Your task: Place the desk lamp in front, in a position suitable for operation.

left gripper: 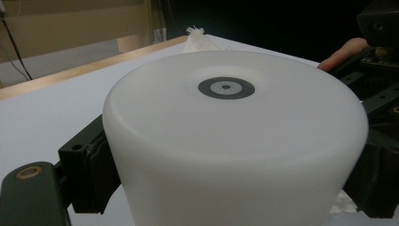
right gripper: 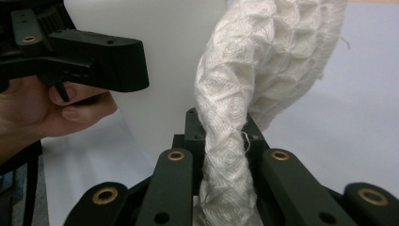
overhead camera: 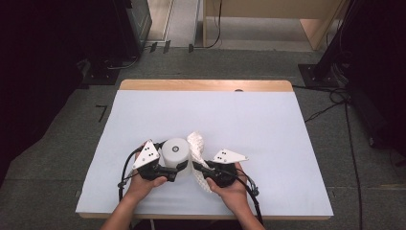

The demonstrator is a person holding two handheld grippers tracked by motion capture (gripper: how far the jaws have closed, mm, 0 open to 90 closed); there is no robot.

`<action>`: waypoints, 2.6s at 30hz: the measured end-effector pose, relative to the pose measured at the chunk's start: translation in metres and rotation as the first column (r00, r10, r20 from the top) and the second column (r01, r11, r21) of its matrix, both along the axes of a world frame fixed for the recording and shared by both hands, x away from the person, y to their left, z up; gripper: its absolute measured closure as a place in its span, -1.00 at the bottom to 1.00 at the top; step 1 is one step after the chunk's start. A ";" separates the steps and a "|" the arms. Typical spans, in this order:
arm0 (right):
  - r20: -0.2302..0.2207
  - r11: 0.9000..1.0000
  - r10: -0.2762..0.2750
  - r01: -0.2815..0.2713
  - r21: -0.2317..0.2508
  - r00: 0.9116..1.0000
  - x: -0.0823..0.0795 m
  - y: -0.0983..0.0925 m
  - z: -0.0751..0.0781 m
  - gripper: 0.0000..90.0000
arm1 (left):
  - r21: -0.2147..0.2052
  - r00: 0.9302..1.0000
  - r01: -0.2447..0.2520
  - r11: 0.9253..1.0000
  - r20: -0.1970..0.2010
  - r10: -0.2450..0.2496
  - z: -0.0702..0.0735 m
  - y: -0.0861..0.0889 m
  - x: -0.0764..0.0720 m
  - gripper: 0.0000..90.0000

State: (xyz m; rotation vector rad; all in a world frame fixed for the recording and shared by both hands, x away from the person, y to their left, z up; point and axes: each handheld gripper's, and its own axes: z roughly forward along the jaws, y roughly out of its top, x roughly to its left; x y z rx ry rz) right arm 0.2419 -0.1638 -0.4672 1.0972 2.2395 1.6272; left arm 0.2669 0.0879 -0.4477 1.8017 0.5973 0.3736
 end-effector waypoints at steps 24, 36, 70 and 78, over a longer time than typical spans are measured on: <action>-0.003 0.998 -0.067 0.067 0.022 0.998 0.003 -0.021 0.004 0.78 | 0.085 0.991 -0.133 0.988 0.024 0.131 -0.015 -0.010 0.003 -0.82; -0.002 0.998 -0.062 0.062 0.032 0.998 0.010 -0.017 0.004 0.78 | 0.098 0.941 -0.338 0.936 0.036 0.336 -0.016 -0.027 -0.018 -0.91; 0.033 1.000 0.013 -0.013 0.026 0.999 0.000 -0.003 0.011 0.78 | -0.053 0.997 0.068 0.996 -0.024 -0.069 0.002 0.013 -0.001 -0.81; 0.053 0.997 -0.066 0.064 0.051 0.996 0.002 -0.022 0.022 0.78 | -0.041 0.998 0.056 0.998 -0.025 -0.058 0.002 0.014 0.000 -0.80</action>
